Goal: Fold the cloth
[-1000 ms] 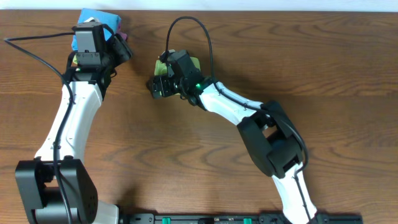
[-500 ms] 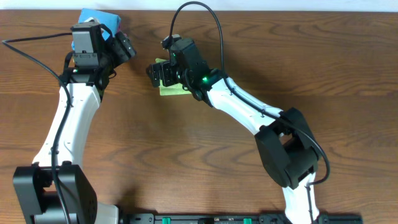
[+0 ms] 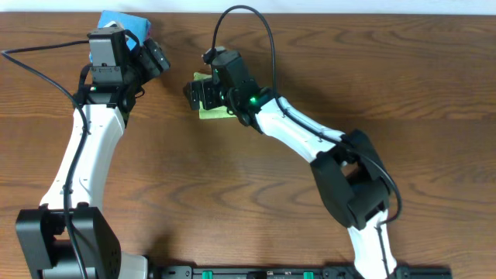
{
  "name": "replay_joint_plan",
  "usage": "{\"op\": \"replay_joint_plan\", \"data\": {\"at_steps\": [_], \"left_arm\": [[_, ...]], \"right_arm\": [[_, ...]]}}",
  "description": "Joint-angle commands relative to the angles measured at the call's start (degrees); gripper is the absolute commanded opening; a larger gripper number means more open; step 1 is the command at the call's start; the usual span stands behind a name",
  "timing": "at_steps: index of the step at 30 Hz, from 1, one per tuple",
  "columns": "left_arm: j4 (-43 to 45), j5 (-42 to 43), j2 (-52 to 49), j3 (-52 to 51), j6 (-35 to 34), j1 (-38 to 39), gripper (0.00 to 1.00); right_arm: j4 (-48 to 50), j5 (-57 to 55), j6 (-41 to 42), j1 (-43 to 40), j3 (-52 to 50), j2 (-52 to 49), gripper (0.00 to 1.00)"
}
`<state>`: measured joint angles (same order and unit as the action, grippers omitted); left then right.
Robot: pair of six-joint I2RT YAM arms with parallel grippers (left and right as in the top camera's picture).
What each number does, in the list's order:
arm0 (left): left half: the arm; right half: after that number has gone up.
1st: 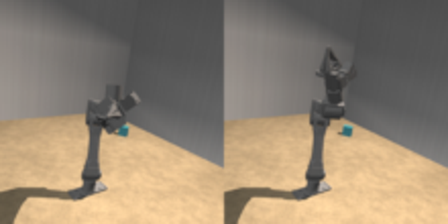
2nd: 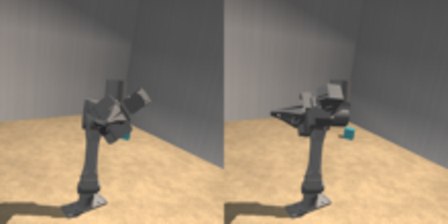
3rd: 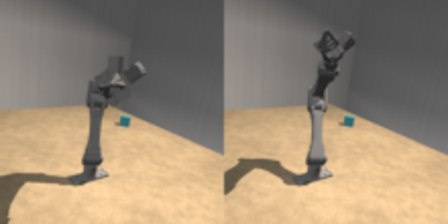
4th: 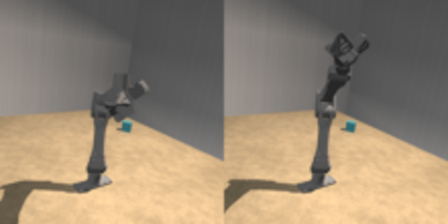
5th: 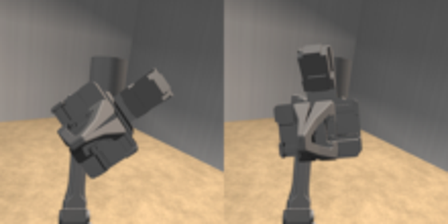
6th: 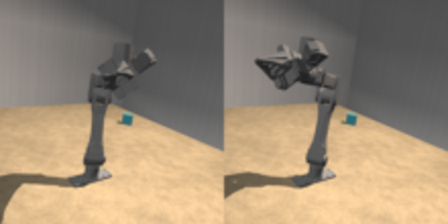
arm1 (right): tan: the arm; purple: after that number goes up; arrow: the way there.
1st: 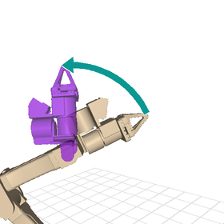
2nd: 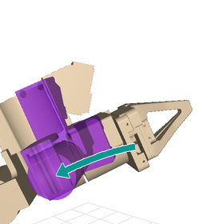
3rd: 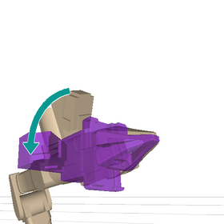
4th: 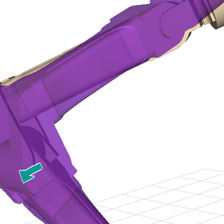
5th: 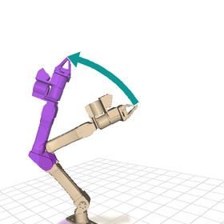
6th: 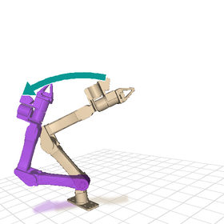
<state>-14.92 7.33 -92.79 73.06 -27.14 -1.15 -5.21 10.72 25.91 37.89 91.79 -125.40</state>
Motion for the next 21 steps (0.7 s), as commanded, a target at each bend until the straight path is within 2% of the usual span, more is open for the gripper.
{"op": "replay_joint_plan", "data": {"at_steps": [1,10,21], "left_arm": [[0.15,0.15,1.11,1.16,-0.11,-0.44,0.93],[0.2,-0.07,1.11,1.16,-0.11,-0.46,0.95],[0.2,0.02,1.33,1.16,-0.09,-1.44,0.95]], "right_arm": [[0.42,1.9,2.82,-0.09,0.83,-3.32,0.99],[1.53,6.05,4.48,0.09,0.83,-7.37,0.99],[2.21,6.29,2.25,-0.44,1.22,-4.17,0.99]]}}
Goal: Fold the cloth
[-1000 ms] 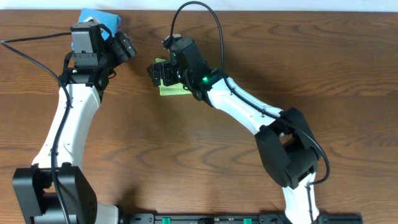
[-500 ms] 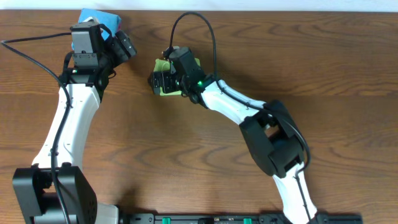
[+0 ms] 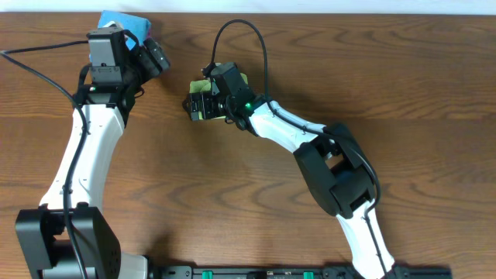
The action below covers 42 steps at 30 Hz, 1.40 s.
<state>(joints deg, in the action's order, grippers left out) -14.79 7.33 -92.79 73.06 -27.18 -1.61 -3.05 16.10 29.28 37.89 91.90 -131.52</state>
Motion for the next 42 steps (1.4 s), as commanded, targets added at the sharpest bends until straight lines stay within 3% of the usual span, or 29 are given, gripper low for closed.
{"op": "replay_joint_plan", "data": {"at_steps": [1,15,32,38,42], "left_arm": [[0.07,0.0,1.38,1.16,-0.04,-1.18,0.95],[-0.09,4.81,2.14,1.16,-0.07,-3.8,0.98],[-5.33,10.99,4.11,1.16,-0.07,-4.17,0.95],[-8.48,12.39,4.09,1.16,-0.02,-4.15,0.95],[-10.16,12.41,4.07,1.14,-0.04,-4.09,0.95]], "right_arm": [[-0.22,0.94,-1.33,-0.42,1.11,2.64,0.99],[-5.62,-1.51,-6.78,-0.48,1.11,9.55,0.99],[-34.97,-11.32,-24.61,-9.33,1.11,26.49,0.99],[-45.38,-13.92,-27.45,-12.07,0.74,33.73,0.99],[-46.4,-14.4,-27.67,-13.49,-2.99,39.17,0.99]]}}
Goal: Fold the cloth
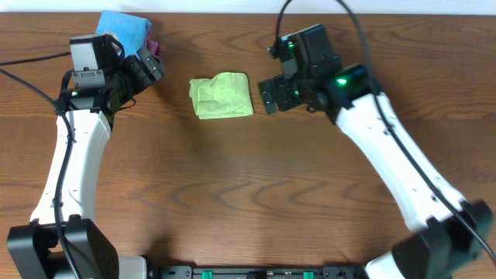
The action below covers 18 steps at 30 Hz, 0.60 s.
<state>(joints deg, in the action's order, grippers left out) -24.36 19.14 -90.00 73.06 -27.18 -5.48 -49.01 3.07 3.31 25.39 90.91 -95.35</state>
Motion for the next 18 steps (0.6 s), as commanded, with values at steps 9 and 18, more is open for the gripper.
{"op": "replay_joint_plan", "data": {"at_steps": [9,18], "left_arm": [[-4.63,2.21,1.22,-0.31,-0.09,-0.09,0.95],[-5.03,8.96,1.22,-5.31,-0.33,0.33,0.95]], "right_arm": [[4.72,-1.62,1.92,-2.89,-29.22,26.67,0.99],[5.97,-3.1,13.62,-2.86,-49.44,54.55,0.99]]}}
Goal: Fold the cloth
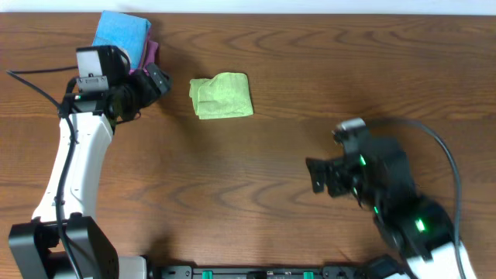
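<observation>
The green cloth (222, 96) lies folded into a small, thick rectangle on the table's far middle, with nothing touching it. My left gripper (160, 80) hovers a short way to its left, pointing towards it; how its jaws stand is unclear from above. My right gripper (315, 176) is well away, low at the right near the front. It points left, open and holding nothing.
A folded blue cloth (122, 32) lies at the far left corner with a purple cloth (152, 53) tucked beside it, just behind the left wrist. The wooden table (232, 178) stretches between both arms.
My right arm has drawn back from beside the green cloth's right edge to the front right of the table. The left arm shifted slightly down and right. The cloth has not moved.
My right gripper was first down on the green cloth, covering most of it, and stayed on it at the following moment. Later it stood open just right of the cloth, which lay folded and free. Now it has withdrawn to the front right.
</observation>
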{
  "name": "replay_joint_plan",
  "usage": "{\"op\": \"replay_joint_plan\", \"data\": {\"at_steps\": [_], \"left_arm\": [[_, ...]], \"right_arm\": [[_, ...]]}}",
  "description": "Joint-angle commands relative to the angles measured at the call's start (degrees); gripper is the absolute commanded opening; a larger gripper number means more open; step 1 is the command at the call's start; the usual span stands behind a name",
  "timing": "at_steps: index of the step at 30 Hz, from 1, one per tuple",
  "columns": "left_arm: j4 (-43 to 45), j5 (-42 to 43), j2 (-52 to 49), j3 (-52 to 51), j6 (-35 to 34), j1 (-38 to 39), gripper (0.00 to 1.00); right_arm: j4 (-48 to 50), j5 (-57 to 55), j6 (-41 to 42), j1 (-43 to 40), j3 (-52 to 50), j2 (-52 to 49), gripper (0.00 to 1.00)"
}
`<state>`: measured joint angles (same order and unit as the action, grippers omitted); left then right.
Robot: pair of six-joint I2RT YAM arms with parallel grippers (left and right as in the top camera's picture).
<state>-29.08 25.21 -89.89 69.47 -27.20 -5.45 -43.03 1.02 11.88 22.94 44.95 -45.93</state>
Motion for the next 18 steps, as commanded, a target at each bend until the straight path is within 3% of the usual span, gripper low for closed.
{"op": "replay_joint_plan", "data": {"at_steps": [1,6,10,18], "left_arm": [[-0.31,3.17,1.11,-2.34,-0.55,0.52,0.95],[0.0,3.17,1.09,-5.29,-1.4,1.84,0.95],[2.69,2.89,1.07,-7.74,-3.41,3.34,0.95],[16.48,3.89,-0.7,-16.92,-14.4,5.03,0.95]], "right_arm": [[-0.02,-1.05,5.75,-0.42,-4.9,7.91,0.99],[-1.03,-1.05,6.95,-0.42,-8.11,16.28,0.99],[-1.77,-1.01,6.95,-0.42,-8.11,17.05,0.99],[-1.86,-0.98,6.95,-0.42,-8.11,17.05,0.99]]}}
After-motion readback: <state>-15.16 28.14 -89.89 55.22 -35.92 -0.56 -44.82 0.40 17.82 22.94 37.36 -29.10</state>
